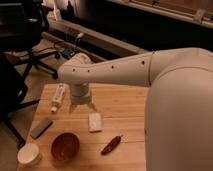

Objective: Place the eraser on the white sponge

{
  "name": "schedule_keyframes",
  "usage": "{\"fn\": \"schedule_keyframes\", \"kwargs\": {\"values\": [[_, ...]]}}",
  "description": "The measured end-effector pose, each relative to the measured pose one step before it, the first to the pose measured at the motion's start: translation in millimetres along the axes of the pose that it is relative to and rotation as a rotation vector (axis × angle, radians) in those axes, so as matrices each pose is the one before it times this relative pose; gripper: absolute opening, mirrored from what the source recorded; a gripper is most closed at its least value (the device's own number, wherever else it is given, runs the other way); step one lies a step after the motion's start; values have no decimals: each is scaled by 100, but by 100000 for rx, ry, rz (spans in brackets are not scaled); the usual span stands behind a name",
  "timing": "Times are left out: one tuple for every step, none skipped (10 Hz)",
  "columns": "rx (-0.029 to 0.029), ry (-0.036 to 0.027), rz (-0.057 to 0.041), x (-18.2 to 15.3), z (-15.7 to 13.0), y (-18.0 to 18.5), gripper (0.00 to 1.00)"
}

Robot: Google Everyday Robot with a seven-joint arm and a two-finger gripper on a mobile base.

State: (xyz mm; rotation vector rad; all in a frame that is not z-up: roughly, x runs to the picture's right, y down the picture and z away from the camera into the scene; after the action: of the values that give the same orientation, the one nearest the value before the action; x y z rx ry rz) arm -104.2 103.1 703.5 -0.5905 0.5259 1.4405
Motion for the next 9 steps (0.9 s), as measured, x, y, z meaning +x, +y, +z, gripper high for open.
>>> {"fn": "schedule_keyframes", "kwargs": {"values": [[4,-6,-12,0,-1,3,74],[46,-73,-20,-20,0,-18,74],[-69,101,29,29,-2,24,74],[8,-22,-17,-6,-1,-2,74],[-15,-134,-142,12,-41,39,74],[-961,-1281,-1345,71,-191,1294,74],[-1190,-1100,-1728,167,-114,1918,74],[-906,-601,-1471,133,-42,1627,74],[-915,86,-1674,286,198,1856,74]]}}
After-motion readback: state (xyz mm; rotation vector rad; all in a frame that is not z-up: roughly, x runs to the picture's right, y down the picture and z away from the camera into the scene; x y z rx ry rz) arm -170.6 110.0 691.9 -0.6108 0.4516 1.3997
